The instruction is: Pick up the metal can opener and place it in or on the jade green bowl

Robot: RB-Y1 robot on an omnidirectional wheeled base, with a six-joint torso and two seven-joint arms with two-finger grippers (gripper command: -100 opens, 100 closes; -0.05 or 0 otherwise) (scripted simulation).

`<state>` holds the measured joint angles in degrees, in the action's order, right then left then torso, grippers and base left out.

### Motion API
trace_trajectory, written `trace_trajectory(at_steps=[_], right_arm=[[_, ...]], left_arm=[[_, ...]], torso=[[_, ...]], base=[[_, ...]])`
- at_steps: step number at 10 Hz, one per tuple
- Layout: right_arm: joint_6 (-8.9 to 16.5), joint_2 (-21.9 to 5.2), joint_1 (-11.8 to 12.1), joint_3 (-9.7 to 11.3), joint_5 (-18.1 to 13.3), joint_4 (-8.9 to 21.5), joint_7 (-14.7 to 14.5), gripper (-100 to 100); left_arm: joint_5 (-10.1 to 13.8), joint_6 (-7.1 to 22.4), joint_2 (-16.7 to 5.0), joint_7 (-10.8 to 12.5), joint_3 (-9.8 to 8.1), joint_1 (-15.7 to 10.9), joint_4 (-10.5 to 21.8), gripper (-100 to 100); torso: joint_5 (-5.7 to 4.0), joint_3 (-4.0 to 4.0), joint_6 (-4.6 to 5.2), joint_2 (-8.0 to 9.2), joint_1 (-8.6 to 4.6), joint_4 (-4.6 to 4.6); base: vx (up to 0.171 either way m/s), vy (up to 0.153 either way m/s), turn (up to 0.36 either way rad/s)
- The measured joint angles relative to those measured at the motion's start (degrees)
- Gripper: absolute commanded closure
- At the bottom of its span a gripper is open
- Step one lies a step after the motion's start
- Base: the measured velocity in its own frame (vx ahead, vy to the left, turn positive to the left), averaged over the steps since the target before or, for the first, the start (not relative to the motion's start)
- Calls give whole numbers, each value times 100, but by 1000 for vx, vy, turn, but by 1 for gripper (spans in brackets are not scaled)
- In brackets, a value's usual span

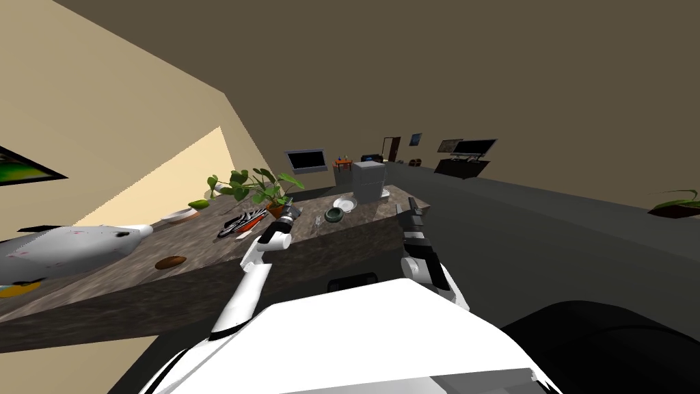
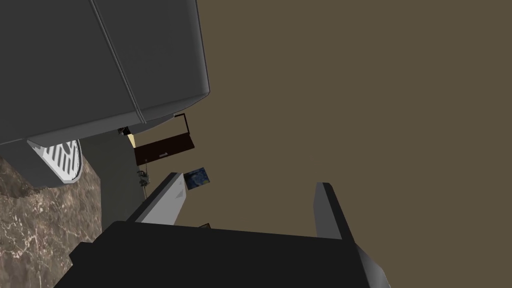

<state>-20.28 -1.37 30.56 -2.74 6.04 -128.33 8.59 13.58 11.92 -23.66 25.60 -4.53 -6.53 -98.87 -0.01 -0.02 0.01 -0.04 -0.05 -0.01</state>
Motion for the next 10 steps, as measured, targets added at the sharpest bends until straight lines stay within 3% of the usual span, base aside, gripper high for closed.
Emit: trace_trajectory(at_steps=[5, 10], right_arm=[[0, 0, 0, 0, 0, 0, 0, 0], [0, 0, 0, 0, 0, 0, 0, 0]], left_arm=[[75, 746, -122, 438, -9, -326, 442, -100], [249, 1542, -347, 995, 16, -862, 1162, -100]], torso=[[0, 1, -3, 1, -1, 0], [-2, -1, -3, -2, -8, -1]], base=[[6, -18, -33], [14, -32, -44]])
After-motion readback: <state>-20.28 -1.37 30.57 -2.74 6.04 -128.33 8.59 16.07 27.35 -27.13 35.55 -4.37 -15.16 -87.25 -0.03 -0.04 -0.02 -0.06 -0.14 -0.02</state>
